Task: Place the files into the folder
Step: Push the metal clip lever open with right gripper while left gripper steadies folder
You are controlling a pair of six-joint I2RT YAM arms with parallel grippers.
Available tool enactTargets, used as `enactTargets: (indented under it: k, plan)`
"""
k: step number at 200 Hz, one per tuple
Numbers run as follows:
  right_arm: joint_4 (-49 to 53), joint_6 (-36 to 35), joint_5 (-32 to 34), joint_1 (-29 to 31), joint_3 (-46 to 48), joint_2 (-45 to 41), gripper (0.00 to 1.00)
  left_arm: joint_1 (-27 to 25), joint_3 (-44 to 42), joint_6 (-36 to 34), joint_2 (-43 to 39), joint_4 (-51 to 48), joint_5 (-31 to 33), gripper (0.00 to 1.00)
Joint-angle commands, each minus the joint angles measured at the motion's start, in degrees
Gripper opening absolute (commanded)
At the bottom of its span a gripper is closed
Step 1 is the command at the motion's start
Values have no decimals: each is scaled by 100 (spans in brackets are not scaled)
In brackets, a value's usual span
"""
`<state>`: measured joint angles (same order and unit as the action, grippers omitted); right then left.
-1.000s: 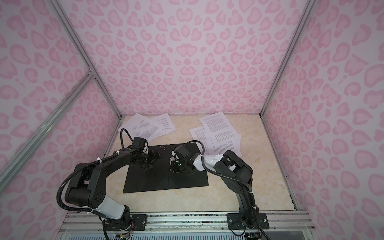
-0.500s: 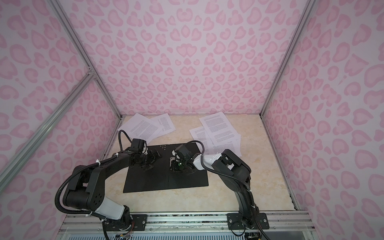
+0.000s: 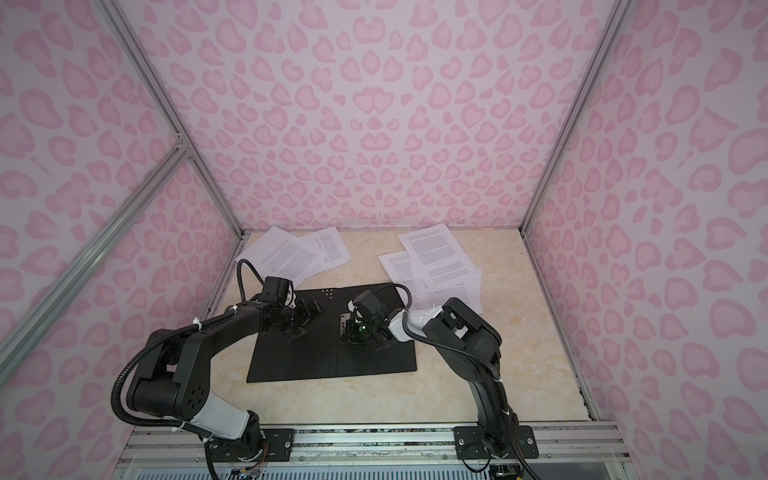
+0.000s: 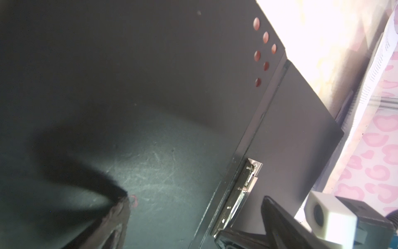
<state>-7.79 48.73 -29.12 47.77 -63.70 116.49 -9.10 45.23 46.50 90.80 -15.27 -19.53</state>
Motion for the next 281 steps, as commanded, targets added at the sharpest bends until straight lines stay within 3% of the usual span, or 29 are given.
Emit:
enactTargets:
  k: [1, 40, 73, 144, 150, 162, 176, 248, 260, 281]
  plan:
    - [443, 350, 593, -9, 258, 56, 0, 14, -86, -45, 225, -839, 817, 97]
    - [454, 427, 768, 42, 353, 85, 0, 23, -85, -2, 245, -857, 810, 96]
    - [-153, 417, 385, 43, 433, -292, 0, 29, -64, 3, 254, -865, 819, 96]
    - [-154, 347, -270, 119, -255, -322, 4, 27, -113, 25, 212, -829, 845, 97]
    - [-173, 356, -285, 112, -252, -312, 7, 23, -111, 22, 212, -822, 845, 97]
    - [-227, 377, -330, 85, -242, -323, 22, 23, -112, 20, 211, -823, 845, 97]
    - [-326, 423, -394, 66, -191, -375, 30, 23, -112, 9, 212, -819, 835, 97]
    - [-722, 310, -744, 100, 466, -764, 63, 28, -137, 0, 196, -795, 827, 97]
    - [-869, 245, -802, 151, 642, -880, 60, 23, -144, -8, 192, -786, 819, 97]
    - [-812, 189, -548, 165, 958, -1161, 35, 23, -169, -33, 170, -765, 810, 97]
